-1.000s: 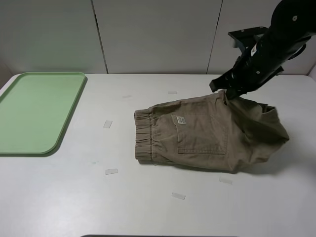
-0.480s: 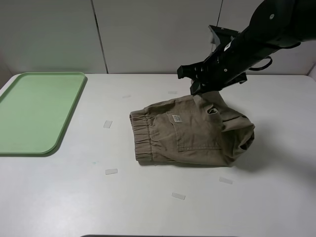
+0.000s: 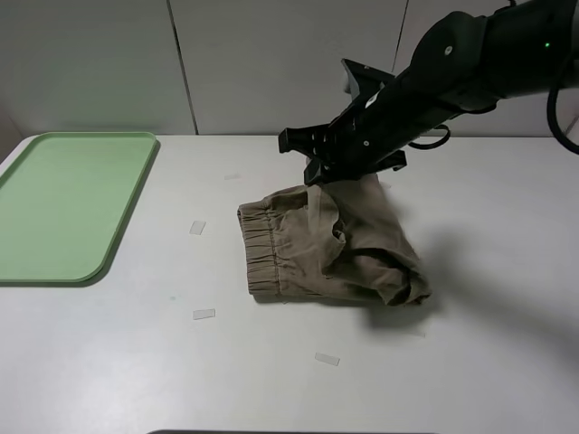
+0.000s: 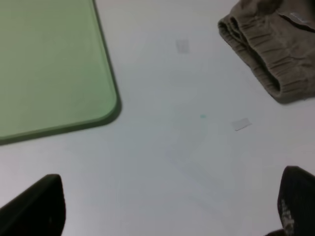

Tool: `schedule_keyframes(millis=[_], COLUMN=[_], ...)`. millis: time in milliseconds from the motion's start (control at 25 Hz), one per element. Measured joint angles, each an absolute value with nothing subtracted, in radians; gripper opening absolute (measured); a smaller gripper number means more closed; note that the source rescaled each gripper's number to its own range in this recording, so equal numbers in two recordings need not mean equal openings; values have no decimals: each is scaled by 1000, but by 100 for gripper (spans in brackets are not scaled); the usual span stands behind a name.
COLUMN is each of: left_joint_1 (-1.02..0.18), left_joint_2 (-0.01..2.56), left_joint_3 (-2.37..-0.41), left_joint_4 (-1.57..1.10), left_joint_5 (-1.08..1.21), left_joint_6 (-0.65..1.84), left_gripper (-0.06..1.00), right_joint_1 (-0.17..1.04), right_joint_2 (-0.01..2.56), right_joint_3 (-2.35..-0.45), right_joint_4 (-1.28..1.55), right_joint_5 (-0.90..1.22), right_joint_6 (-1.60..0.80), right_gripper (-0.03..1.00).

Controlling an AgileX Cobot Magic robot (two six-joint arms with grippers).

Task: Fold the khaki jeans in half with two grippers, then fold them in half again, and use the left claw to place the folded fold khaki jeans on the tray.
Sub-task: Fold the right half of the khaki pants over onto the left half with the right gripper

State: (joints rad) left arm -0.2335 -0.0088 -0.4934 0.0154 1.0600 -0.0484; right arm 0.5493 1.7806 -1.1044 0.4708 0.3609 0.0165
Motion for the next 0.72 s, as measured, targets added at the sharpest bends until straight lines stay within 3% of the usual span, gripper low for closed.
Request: schedule_keyframes(millis=[520,600,720], left_joint_1=[-234,-234,-234], left_joint_2=[-9,-9,-9], left_joint_3=[-493,-493,-493], left_joint_4=[65,90,124], left_joint_5=[1060,1060,1060], left_joint_6=[-48,-48,-48], left_gripper=[89,89,89], right_joint_1=[600,607,621], right_joint_2=[1787,1787,1787], right_joint_3=[-1104,-1104,-1104], right_joint_4=[500,502,509], right_joint_5=[265,256,248], right_joint_6=[-15,-51,-104], right_gripper=[7,23,67])
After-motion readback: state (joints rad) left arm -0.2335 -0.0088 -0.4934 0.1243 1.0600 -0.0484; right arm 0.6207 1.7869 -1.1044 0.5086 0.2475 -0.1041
